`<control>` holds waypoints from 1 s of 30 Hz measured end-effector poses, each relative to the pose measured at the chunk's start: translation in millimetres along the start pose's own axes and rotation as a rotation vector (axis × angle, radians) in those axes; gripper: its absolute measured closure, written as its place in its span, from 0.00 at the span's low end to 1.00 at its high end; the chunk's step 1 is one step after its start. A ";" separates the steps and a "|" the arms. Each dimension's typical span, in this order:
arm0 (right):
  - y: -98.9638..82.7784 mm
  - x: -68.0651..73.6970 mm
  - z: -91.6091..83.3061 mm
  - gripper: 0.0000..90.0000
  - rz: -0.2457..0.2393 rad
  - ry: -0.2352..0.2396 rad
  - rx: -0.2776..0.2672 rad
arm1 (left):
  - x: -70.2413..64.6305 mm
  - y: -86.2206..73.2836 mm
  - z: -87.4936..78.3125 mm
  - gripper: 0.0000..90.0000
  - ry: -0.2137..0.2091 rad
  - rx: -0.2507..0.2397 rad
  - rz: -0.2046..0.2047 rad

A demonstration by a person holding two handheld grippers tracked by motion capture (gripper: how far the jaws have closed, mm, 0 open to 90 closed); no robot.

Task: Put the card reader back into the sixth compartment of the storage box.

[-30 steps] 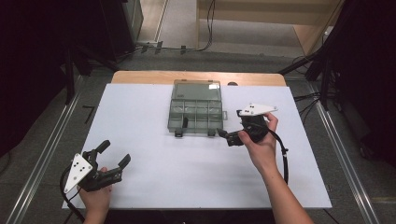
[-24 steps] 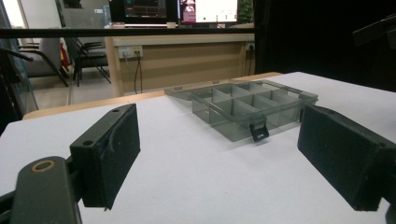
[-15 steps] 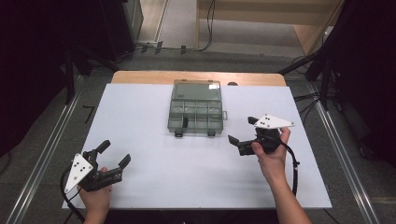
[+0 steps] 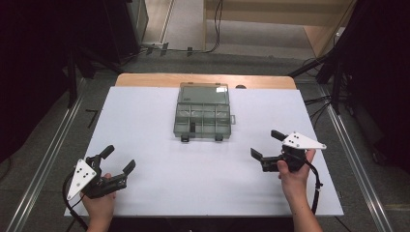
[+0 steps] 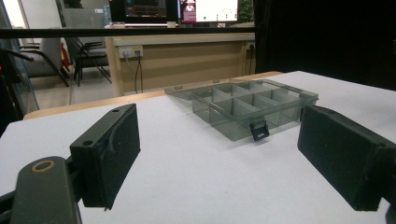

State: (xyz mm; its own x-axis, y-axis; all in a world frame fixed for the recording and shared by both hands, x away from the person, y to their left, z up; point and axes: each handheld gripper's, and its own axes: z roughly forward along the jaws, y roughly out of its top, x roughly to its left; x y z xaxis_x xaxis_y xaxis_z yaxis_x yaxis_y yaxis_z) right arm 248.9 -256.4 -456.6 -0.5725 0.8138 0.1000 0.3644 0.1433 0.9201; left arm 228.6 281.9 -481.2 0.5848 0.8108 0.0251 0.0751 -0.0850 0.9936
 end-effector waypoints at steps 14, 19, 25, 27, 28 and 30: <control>-30.6 -14.3 -30.3 0.00 0.032 -0.053 -0.067 | -0.3 -0.1 0.0 0.15 0.001 0.001 0.001; -40.1 -19.8 -39.7 0.00 0.052 -0.065 -0.077 | -0.3 -0.1 0.0 0.15 0.001 0.002 0.003; -48.1 -24.9 -51.8 0.00 0.061 -0.087 -0.098 | -0.5 -0.1 -0.1 0.15 0.002 0.003 0.003; -51.3 -26.4 -54.7 0.00 0.065 -0.092 -0.106 | -0.6 -0.1 0.0 0.15 0.002 0.003 0.003; -53.2 -27.4 -56.0 0.00 0.070 -0.097 -0.107 | -0.6 -0.1 0.0 0.15 0.003 0.003 0.003; -57.5 -30.1 -58.6 0.00 0.078 -0.107 -0.117 | -0.6 -0.1 0.1 0.15 0.003 0.003 0.003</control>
State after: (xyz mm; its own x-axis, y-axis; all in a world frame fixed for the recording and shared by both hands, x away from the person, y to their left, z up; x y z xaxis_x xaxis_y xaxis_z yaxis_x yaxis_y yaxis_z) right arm 202.1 -322.2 -490.3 -0.4622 0.8760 0.1379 0.3132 0.0157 0.9496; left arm 228.3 281.3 -481.3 0.5826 0.8122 0.0285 0.0759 -0.0893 0.9931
